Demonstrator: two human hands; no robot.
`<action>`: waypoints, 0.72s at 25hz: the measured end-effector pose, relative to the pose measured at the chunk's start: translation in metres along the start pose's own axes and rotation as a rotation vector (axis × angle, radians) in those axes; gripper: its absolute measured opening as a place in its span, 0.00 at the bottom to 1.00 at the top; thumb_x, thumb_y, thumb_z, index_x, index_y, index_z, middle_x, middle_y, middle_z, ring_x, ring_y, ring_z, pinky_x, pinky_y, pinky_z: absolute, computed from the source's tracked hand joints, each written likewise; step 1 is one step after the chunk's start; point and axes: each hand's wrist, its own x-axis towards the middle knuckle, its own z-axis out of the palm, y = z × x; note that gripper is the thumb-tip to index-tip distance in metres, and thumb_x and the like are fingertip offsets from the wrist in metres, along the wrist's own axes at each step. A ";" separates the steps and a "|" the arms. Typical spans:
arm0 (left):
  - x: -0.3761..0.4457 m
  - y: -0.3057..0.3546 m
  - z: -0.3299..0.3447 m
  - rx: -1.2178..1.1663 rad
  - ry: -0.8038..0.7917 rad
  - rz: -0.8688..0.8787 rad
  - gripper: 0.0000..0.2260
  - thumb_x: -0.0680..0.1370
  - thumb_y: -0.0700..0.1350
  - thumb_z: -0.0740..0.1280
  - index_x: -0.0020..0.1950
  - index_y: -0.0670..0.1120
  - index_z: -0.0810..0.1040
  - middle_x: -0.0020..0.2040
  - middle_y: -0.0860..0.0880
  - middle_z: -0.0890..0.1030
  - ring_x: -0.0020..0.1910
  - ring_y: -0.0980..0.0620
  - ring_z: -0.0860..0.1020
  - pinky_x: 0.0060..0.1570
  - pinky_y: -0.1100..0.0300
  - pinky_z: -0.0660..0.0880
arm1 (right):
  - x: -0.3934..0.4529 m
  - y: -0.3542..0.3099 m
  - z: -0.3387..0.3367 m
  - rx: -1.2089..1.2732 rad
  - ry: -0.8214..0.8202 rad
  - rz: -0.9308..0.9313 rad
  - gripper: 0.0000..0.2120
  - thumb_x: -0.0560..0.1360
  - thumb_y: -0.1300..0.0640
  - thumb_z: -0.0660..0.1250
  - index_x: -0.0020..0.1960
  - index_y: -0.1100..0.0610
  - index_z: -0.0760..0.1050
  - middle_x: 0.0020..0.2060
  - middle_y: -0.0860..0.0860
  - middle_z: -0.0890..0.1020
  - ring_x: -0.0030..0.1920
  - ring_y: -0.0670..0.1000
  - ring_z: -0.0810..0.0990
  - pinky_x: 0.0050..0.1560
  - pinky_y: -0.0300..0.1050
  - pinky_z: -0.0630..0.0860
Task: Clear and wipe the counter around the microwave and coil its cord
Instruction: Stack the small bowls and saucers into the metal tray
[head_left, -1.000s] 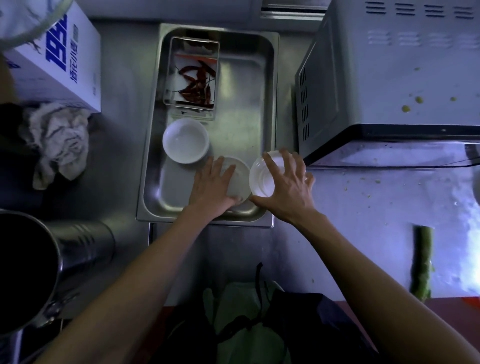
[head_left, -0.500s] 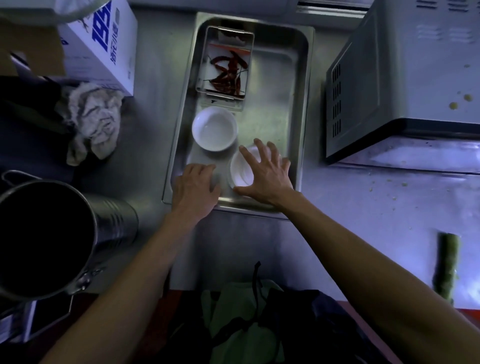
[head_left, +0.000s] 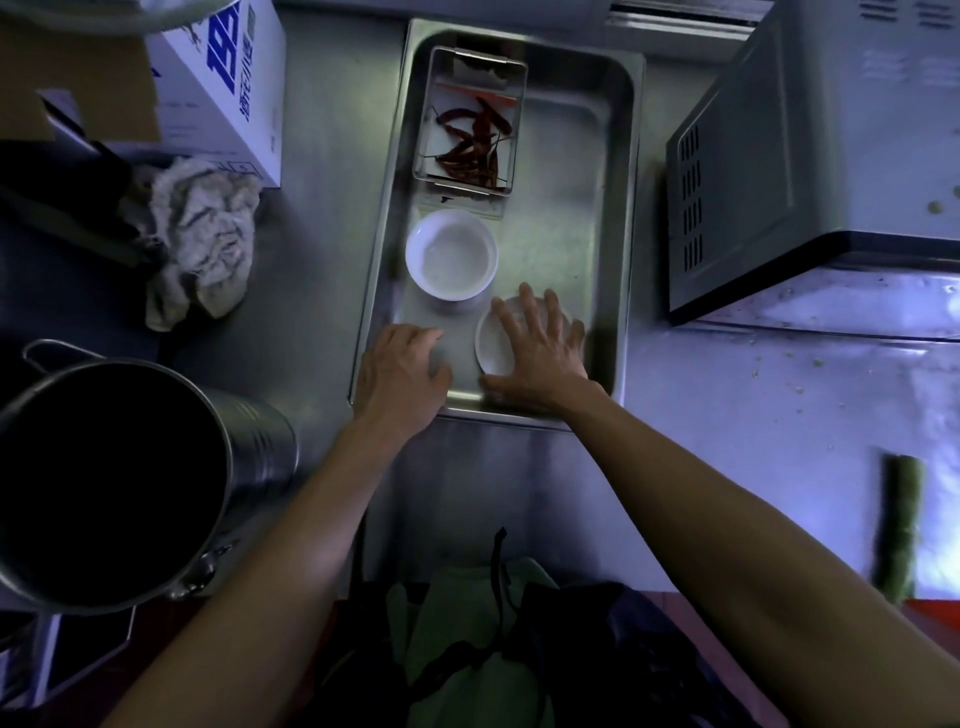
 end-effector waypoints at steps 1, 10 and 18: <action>0.001 0.000 0.000 -0.010 -0.007 0.006 0.19 0.76 0.46 0.68 0.66 0.44 0.76 0.61 0.45 0.78 0.64 0.44 0.71 0.62 0.49 0.69 | 0.000 -0.001 0.000 0.005 0.002 0.008 0.54 0.62 0.27 0.66 0.78 0.39 0.40 0.80 0.49 0.40 0.79 0.62 0.37 0.71 0.76 0.48; -0.007 0.004 -0.008 -0.005 -0.084 0.058 0.21 0.77 0.48 0.66 0.70 0.45 0.73 0.66 0.46 0.75 0.67 0.45 0.69 0.64 0.45 0.69 | -0.026 -0.007 -0.018 0.145 0.038 0.082 0.46 0.71 0.26 0.59 0.80 0.42 0.44 0.80 0.50 0.39 0.80 0.57 0.37 0.75 0.67 0.42; -0.019 0.072 0.006 0.113 -0.191 0.189 0.23 0.79 0.52 0.63 0.73 0.51 0.68 0.72 0.48 0.72 0.69 0.44 0.69 0.63 0.45 0.70 | -0.123 0.033 -0.065 0.205 0.118 0.066 0.31 0.78 0.40 0.63 0.77 0.50 0.60 0.76 0.53 0.64 0.75 0.58 0.62 0.71 0.60 0.66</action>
